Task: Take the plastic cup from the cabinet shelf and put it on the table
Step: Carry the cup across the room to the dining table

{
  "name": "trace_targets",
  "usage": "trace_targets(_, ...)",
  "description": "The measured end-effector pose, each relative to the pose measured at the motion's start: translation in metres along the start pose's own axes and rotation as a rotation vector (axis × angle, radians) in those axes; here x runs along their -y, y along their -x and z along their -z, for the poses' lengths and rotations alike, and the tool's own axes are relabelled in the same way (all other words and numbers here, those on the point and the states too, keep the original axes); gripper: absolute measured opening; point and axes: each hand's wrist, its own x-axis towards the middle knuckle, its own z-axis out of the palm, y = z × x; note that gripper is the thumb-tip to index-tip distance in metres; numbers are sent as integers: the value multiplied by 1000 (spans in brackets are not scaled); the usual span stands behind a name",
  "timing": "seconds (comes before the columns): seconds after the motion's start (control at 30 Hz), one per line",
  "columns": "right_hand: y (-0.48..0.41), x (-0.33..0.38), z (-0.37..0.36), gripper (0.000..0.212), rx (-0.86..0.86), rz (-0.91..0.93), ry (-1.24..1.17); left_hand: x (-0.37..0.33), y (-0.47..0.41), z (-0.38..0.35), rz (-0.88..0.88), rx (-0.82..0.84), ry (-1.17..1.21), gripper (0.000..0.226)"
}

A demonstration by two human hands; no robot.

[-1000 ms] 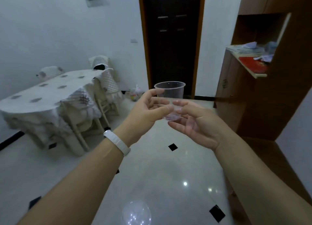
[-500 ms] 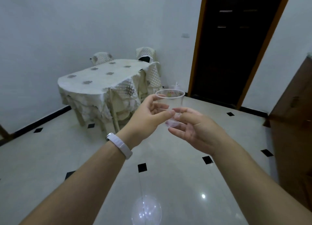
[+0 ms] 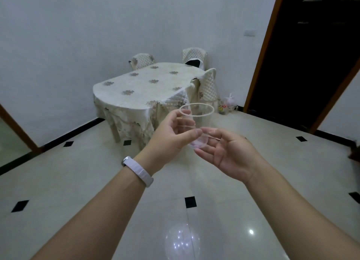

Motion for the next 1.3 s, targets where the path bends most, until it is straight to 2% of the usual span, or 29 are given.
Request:
trace_targets(0.2,-72,-2,-9,48,46,-86,-43,22,-38,45,36,-66,-14,51)
trace_targets(0.4,-160,10,-2,32,118,-146,-62,50,-102,80,61,-124,-61,57)
trace_targets(0.6,-261,49,7,30,183,-187,-67,69,-194,104,74,-194,-78,47)
trace_targets(0.7,-304,74,10,27,202,-216,-56,72,-239,112,97,-215,-86,50)
trace_targets(1.0,-404,108,12,46,262,-261,-47,83,-321,143,89,-264,-106,51)
trace_targets(1.17,-448,104,-5,39,290,-289,-38,92,-347,178,89,-285,-78,52)
trace_targets(1.3,-492,94,-24,65,278,-291,-19,106,-371,216,94,-310,-45,54)
